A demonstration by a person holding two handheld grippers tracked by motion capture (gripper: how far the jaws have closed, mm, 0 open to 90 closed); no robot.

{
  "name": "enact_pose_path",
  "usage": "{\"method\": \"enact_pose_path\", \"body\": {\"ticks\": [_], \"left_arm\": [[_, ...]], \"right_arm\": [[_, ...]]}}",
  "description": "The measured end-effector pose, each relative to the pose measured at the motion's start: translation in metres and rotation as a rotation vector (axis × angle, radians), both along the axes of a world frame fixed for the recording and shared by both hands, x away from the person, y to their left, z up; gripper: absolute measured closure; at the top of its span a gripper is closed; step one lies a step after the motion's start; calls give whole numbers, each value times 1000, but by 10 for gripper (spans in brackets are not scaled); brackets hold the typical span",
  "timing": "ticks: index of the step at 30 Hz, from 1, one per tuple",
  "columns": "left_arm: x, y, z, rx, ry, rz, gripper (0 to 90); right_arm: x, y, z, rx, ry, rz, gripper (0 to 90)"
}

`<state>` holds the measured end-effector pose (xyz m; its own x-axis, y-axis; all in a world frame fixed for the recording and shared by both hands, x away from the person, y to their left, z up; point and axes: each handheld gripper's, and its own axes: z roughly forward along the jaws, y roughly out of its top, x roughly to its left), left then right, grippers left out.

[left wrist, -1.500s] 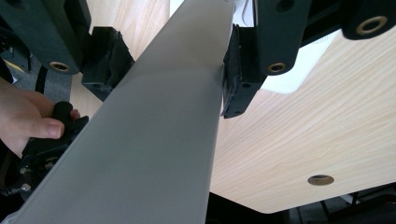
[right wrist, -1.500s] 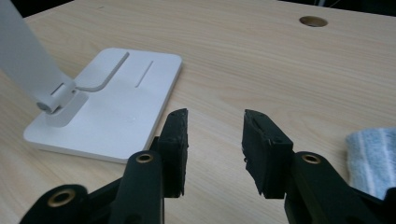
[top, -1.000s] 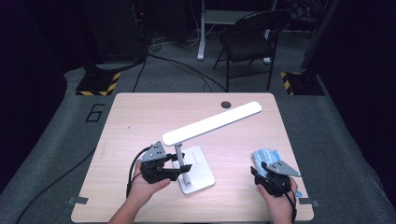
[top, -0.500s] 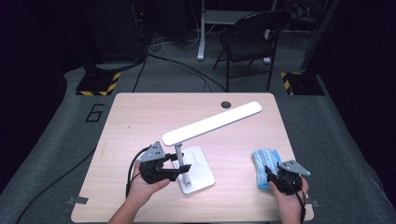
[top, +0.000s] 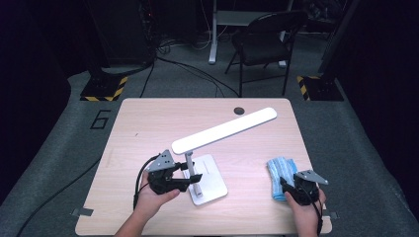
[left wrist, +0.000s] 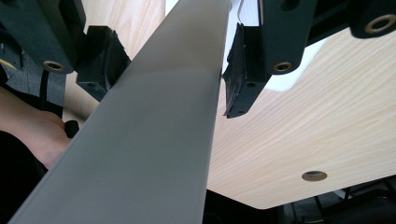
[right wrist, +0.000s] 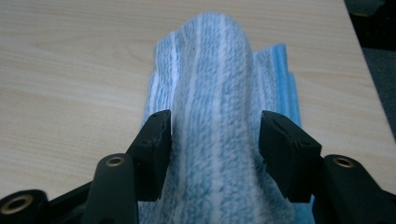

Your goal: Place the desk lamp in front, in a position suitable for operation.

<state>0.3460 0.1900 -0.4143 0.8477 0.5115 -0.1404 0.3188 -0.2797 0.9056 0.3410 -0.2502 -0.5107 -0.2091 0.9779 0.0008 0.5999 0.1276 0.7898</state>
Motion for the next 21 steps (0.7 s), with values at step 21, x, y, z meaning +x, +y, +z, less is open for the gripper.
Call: {"method": "enact_pose_path", "body": {"ticks": [21], "left_arm": [[-2,-4,8,-32,-32,1,447]], "right_arm": [[2,7,-8,27,40,30,677]]}}
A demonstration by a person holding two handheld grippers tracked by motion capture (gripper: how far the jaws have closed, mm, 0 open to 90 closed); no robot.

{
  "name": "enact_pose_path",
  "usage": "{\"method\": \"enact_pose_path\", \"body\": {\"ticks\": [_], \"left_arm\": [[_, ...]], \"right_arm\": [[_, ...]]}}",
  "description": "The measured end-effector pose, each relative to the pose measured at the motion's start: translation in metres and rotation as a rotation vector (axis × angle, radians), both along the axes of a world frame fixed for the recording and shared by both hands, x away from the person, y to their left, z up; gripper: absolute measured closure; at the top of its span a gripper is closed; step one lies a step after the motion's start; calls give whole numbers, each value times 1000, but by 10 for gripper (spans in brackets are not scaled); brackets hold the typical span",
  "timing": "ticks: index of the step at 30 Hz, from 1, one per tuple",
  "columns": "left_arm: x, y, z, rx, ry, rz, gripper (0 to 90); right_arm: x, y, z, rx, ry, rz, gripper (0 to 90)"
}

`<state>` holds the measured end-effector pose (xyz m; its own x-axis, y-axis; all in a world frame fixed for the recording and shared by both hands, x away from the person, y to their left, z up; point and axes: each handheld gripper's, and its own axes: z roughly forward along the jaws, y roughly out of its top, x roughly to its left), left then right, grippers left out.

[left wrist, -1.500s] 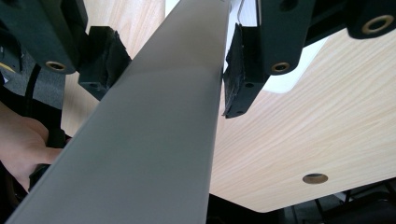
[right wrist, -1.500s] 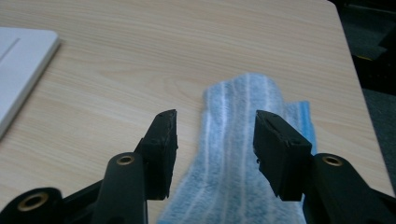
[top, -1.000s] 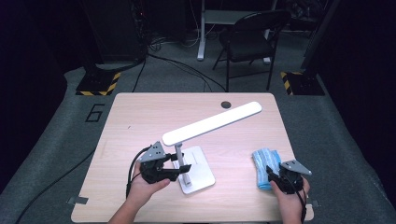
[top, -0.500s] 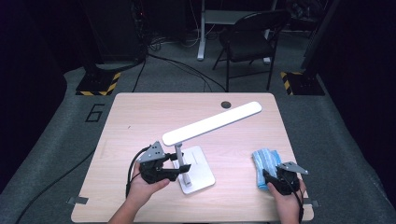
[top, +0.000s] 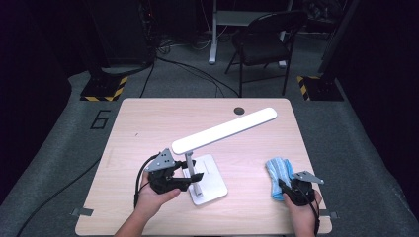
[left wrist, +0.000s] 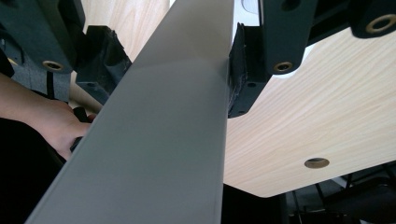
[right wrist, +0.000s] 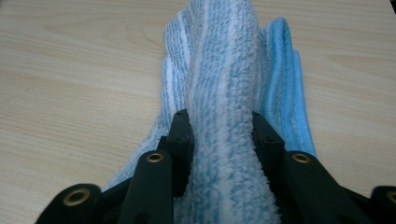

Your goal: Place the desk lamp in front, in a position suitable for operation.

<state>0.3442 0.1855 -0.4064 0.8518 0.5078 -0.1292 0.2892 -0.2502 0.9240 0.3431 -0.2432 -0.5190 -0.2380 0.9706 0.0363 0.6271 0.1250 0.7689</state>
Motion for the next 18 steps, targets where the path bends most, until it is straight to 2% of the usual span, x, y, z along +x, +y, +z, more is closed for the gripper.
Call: {"method": "enact_pose_path", "body": {"ticks": [1,3,6,10,18], "left_arm": [[0,0,1,8,2,-4,447],[1,-1,1,-2,2,-1,448],[2,-1,1,6,1,6,471],[0,-2,0,9,-23,19,501],[-2,-3,-1,10,-35,-11,507]], "right_arm": [[0,0,1,-5,11,5,688],[0,2,3,-5,-1,10,699],[-1,5,6,7,-12,12,703],[-3,11,11,18,-37,22,703],[-6,22,17,40,-57,60,701]]}}
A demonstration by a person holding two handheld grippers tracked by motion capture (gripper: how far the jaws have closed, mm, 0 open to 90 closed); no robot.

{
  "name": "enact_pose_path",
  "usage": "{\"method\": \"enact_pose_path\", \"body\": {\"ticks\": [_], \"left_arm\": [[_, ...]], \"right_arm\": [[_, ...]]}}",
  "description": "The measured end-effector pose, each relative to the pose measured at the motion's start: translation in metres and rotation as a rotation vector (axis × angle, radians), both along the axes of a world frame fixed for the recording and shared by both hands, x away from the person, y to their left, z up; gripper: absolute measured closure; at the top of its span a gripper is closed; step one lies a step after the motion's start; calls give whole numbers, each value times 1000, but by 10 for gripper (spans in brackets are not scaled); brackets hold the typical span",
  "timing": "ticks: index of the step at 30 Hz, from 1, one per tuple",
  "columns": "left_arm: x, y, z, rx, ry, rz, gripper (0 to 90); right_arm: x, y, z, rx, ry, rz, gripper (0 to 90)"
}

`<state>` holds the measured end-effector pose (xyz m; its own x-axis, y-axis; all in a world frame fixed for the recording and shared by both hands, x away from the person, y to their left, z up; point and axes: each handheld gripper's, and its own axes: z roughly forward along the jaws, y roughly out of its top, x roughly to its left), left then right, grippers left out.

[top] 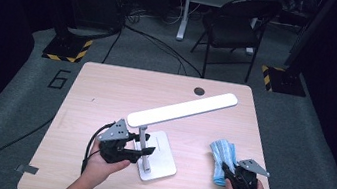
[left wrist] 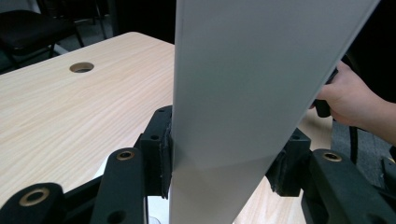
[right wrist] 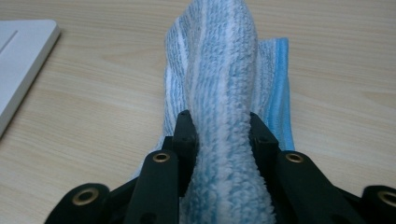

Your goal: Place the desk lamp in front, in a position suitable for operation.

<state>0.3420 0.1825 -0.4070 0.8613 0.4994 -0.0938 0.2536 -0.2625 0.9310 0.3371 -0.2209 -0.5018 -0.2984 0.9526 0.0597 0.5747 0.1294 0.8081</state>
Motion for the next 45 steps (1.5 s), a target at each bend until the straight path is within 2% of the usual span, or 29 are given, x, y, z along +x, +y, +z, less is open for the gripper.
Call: {"method": "enact_pose_path", "body": {"ticks": [4,8,14,15,17,22,28,37,38,41,42,45], "left_arm": [[-1,-2,-1,-6,3,-28,507],[-2,-2,0,1,8,-54,506],[-2,0,1,7,14,-87,505],[-2,0,2,16,19,-96,505],[-2,1,2,18,21,-106,505],[0,3,3,21,31,-124,503],[-1,2,4,22,36,-107,498],[-2,0,7,18,57,-85,490],[-2,0,7,16,54,-82,489],[-3,-1,9,13,46,-72,488],[-4,-1,9,14,48,-71,490],[-5,-2,8,30,22,-75,507]], "right_arm": [[-2,7,2,8,-7,19,700],[-3,18,3,10,-16,62,698],[-3,37,1,5,-5,132,697],[-4,41,1,15,2,128,697],[-4,46,1,3,0,167,696],[-8,62,1,-1,8,216,696],[-9,80,0,-11,0,273,696],[-14,103,2,13,0,359,693],[-14,104,2,1,-2,375,693],[-16,110,3,18,9,385,692],[-16,111,3,8,2,395,692],[-18,116,5,13,-1,412,692]]}}
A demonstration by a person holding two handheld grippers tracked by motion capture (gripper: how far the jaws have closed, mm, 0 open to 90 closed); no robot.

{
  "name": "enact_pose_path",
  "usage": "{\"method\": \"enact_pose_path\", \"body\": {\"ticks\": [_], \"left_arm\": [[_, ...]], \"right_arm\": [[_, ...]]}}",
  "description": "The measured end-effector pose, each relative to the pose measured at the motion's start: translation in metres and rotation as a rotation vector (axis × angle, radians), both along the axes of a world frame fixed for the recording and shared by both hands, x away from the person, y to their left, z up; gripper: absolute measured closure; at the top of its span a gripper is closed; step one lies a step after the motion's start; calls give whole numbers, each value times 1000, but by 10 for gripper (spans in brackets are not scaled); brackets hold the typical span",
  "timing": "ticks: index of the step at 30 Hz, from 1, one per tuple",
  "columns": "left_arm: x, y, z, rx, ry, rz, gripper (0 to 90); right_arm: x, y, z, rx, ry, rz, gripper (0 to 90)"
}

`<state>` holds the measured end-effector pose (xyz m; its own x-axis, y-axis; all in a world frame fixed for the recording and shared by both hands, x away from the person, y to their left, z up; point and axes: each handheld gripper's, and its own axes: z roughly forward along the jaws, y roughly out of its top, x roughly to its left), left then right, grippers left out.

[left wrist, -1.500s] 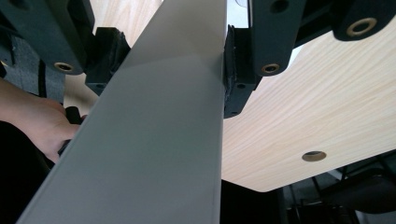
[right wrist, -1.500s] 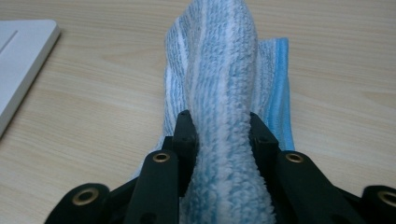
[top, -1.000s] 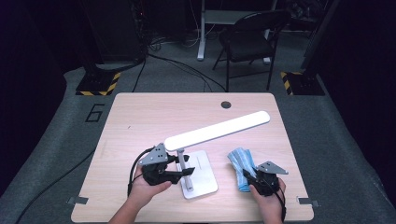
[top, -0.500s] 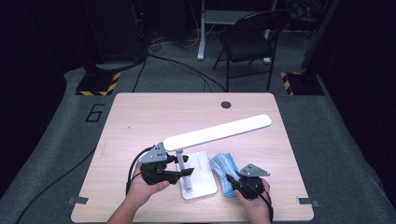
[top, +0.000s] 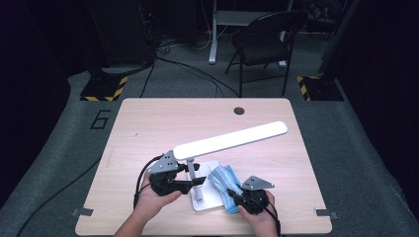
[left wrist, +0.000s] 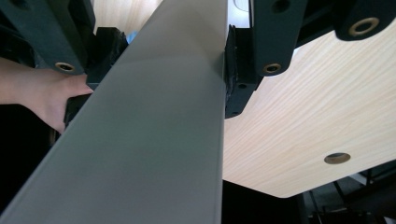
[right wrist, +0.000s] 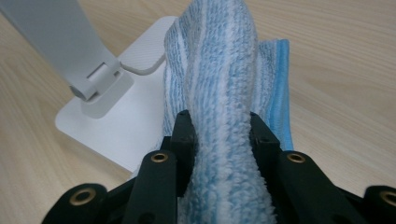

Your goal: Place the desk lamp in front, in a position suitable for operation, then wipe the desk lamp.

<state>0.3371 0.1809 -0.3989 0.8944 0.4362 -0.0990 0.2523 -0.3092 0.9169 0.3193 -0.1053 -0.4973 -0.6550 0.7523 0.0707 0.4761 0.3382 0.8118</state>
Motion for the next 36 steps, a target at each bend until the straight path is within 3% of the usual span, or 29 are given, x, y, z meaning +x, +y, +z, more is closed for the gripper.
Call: {"method": "enact_pose_path", "body": {"ticks": [12,26,29,36], "left_arm": [[1,7,0,-4,-2,-67,508],[-4,12,-1,-6,5,-74,507],[-5,12,-1,-12,4,-67,508],[-5,12,-2,-10,6,-64,506]], "right_arm": [[-3,23,-1,-15,2,69,687],[0,36,-7,-15,23,108,670],[4,38,-9,-8,24,125,645],[4,41,-9,4,7,104,527]]}}
